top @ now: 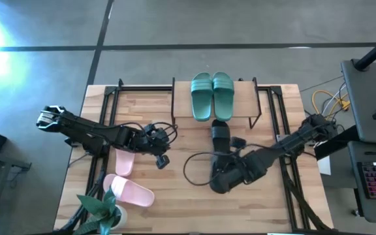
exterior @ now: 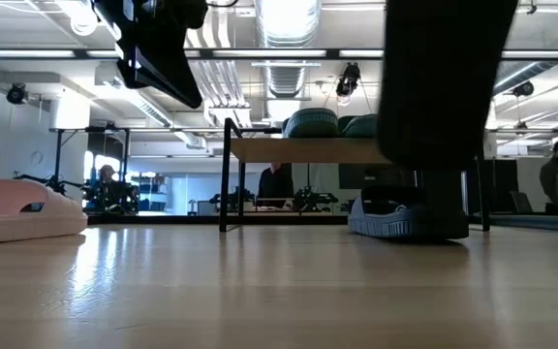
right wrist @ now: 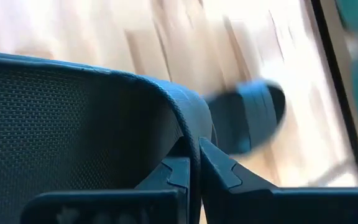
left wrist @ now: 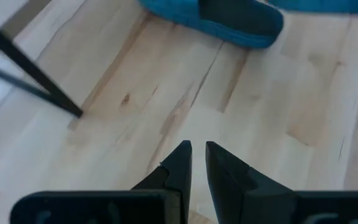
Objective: Pick and place slides into the shelf
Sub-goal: Put the black slides under the shelf
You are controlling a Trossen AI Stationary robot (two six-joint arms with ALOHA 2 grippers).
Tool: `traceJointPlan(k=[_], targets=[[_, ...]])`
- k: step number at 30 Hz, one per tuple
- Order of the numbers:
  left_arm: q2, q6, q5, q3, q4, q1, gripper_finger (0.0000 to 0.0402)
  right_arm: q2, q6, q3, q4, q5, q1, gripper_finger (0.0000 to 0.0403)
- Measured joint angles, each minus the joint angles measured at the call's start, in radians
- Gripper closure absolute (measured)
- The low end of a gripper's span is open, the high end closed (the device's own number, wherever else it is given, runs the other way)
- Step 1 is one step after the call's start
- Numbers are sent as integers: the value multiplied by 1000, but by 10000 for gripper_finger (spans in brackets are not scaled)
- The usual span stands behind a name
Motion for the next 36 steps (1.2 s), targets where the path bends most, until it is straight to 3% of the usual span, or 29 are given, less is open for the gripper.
traceJointPlan(k=[7, 10, 15, 21, 27, 31, 36], targets=[[0, -112, -41, 0, -4, -2, 369, 7, -520, 1, 273, -13, -127, 394], [0, -172, -55, 0, -10, -1, 369, 24, -617, 1, 346, -46, -207, 394], [0, -206, -64, 0, -41, -14, 369, 73, -661, 0, 362, -53, -304, 394], [0, -207, -85, -1, -50, -23, 369, 169, -746, 0, 375, -58, -326, 394], [0, -209, -124, -1, -49, -22, 369, 291, -783, -2, 375, 117, -332, 392], [0, -208, -130, -1, -49, -22, 369, 337, -724, 0, 367, 190, -331, 378], [0, -207, -130, -1, -49, -22, 369, 325, -600, -2, 362, 130, -331, 353]])
